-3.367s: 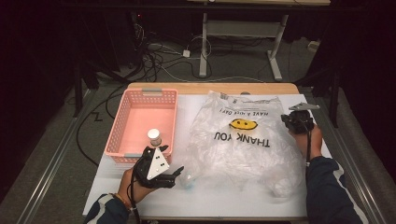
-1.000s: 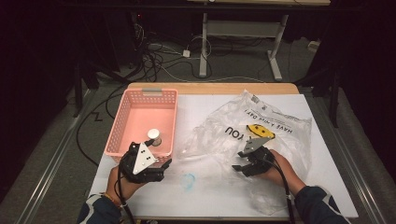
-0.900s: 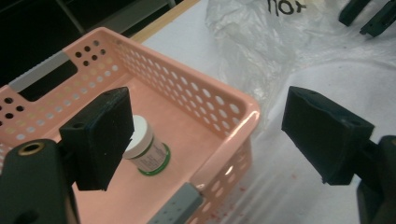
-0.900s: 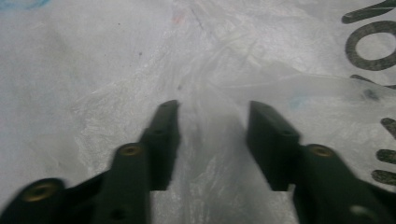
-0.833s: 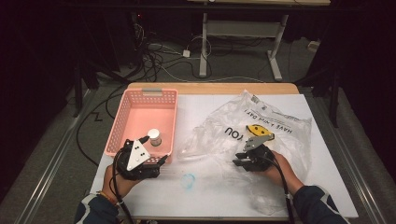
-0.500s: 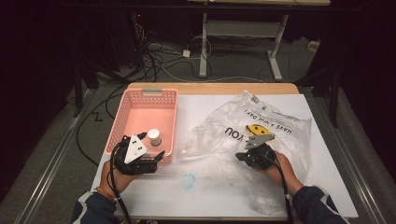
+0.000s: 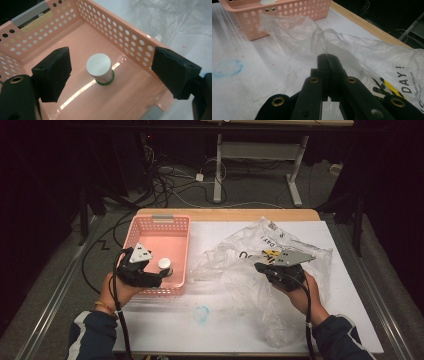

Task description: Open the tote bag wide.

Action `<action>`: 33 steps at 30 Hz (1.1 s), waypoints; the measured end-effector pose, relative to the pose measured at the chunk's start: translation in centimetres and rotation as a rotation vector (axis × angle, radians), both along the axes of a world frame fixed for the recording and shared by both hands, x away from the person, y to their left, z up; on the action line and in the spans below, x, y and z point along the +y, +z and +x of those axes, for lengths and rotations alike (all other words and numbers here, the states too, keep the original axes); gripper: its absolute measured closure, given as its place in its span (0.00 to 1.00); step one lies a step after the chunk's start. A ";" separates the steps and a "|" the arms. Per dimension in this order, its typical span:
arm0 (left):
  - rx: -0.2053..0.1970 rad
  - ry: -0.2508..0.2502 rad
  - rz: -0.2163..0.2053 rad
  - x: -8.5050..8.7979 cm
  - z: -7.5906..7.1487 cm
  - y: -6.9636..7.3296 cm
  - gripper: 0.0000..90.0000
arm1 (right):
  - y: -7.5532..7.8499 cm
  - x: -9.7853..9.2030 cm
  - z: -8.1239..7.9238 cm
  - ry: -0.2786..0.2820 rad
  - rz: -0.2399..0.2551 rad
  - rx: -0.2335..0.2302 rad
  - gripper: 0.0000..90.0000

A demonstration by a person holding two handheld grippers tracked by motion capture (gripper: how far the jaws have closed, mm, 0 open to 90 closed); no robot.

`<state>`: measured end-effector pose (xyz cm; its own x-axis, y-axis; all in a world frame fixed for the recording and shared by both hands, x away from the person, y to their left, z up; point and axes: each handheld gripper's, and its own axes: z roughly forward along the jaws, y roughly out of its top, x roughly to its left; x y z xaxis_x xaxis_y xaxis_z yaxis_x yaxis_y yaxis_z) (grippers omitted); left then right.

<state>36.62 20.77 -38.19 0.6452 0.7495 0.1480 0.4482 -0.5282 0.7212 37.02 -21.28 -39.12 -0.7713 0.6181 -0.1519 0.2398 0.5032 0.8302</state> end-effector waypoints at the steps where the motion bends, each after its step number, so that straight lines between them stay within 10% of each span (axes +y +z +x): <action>1: 0.017 -0.002 0.017 -0.2 0.6 0.0 0.17 | 0.0 0.0 0.0 0.002 -0.001 -0.001 1.00; 11: 0.251 -0.007 0.180 -1.4 7.0 -2.4 0.27 | -0.4 0.1 0.0 0.034 -0.014 0.014 1.00; 19: 0.348 -0.081 0.213 -1.6 8.5 -4.1 0.46 | -0.7 0.1 -0.1 0.051 -0.021 0.018 1.00; 27: 0.309 -0.065 0.194 -1.0 8.4 -4.0 0.53 | -0.5 -0.1 -0.2 0.040 -0.016 0.003 1.00; 33: 0.168 -0.052 0.111 -0.4 6.9 -2.1 0.53 | 0.6 -0.6 -0.1 0.016 -0.001 -0.026 1.00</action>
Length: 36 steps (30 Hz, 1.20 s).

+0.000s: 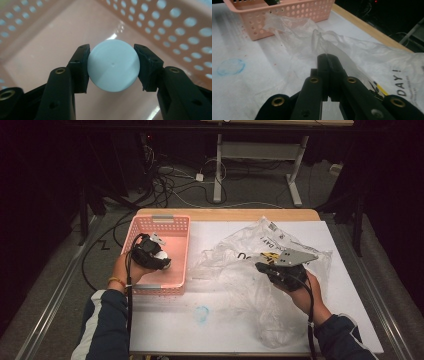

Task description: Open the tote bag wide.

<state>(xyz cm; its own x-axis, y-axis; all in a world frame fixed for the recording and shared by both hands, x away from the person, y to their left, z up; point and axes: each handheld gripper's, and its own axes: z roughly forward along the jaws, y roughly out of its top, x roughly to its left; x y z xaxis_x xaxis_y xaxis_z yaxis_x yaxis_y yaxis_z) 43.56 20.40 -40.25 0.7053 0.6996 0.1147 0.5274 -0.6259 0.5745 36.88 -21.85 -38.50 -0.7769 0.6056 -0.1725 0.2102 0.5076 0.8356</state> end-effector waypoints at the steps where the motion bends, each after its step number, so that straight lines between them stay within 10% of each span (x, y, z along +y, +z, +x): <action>1: 0.000 0.000 0.000 0.0 0.0 0.0 0.53 | 0.3 -0.1 0.0 -0.009 0.001 -0.005 1.00; 19: -0.372 -0.277 -0.206 -5.8 -10.7 8.0 0.53 | 2.6 0.0 0.2 -0.072 0.030 -0.057 1.00; 27: -0.336 -0.438 -0.154 -13.9 -11.1 4.2 0.53 | 3.0 -0.4 -0.2 -0.083 0.071 -0.067 1.00; 36: -0.257 -0.456 -0.130 -18.6 -8.4 -0.7 0.53 | 2.1 -0.6 -0.4 -0.067 0.061 -0.044 1.00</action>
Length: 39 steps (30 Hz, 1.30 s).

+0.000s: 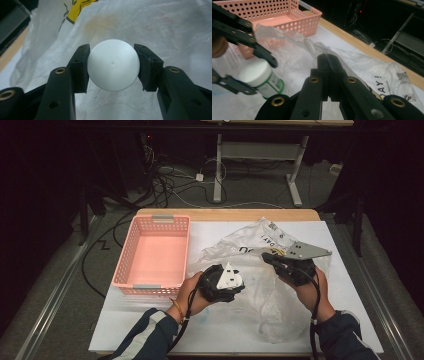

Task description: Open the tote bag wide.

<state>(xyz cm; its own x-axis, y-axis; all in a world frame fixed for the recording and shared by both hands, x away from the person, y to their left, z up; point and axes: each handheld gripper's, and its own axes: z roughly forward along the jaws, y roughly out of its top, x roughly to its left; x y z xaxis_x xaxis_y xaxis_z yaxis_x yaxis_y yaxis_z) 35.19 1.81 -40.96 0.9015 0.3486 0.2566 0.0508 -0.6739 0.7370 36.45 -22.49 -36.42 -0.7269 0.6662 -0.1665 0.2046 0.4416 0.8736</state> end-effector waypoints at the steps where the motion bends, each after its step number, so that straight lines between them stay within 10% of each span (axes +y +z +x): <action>1: 0.008 0.006 0.000 -0.3 0.4 -0.4 0.53 | -0.3 0.0 0.0 0.002 -0.006 0.012 1.00; 15: 0.047 0.053 -0.020 -3.3 3.6 -4.7 0.53 | -1.6 0.3 -0.2 0.026 -0.035 0.055 1.00; 35: 0.070 0.158 -0.171 -4.5 5.8 -4.6 0.43 | -2.3 0.0 0.1 0.033 -0.059 0.075 1.00; 39: 0.050 0.145 -0.141 -3.7 4.9 -3.4 0.39 | -2.2 0.0 0.0 0.038 -0.062 0.072 1.00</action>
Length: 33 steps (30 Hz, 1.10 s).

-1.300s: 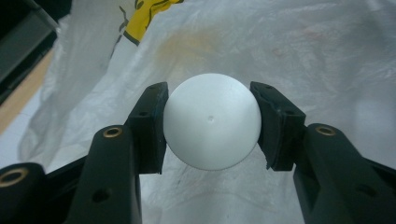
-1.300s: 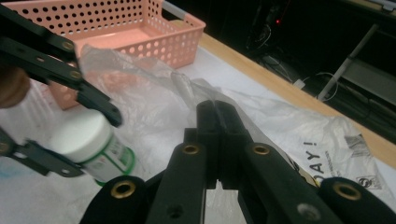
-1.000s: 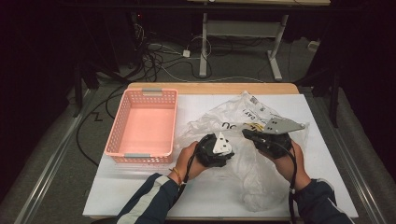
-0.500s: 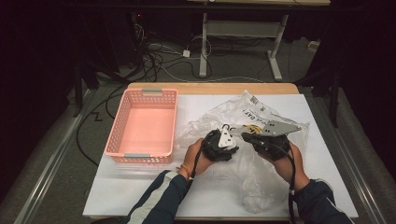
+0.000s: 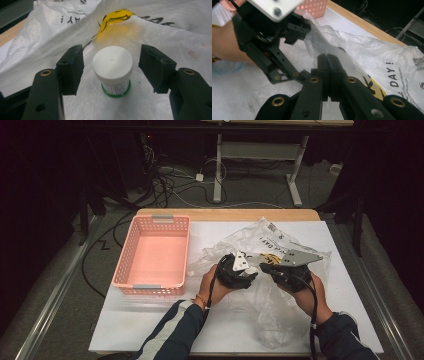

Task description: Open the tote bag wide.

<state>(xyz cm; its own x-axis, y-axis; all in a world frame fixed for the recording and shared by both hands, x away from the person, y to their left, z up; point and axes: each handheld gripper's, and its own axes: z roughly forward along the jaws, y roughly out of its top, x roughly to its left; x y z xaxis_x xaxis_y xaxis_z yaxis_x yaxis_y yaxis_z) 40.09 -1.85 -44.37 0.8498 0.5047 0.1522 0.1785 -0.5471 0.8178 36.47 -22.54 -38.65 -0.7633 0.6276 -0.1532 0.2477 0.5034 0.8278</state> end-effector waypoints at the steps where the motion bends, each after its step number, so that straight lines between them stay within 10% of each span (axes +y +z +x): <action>1: 0.000 0.000 0.000 0.0 0.0 0.0 0.37 | 0.0 0.0 0.0 0.000 0.000 0.000 1.00; 9: -0.095 -0.035 0.073 4.2 -4.8 3.2 0.35 | 0.1 0.2 -0.7 0.025 -0.018 0.002 1.00; 16: -0.193 0.060 0.053 9.8 -8.5 4.9 0.29 | 0.1 0.3 -1.3 0.050 -0.025 0.019 1.00; 22: -0.140 0.175 0.073 12.4 -7.6 3.7 0.29 | -0.7 1.2 -1.9 0.081 -0.064 0.051 1.00; 33: -0.025 0.272 0.112 11.7 -5.1 3.2 0.31 | 0.5 -0.2 -3.0 0.122 -0.029 0.031 1.00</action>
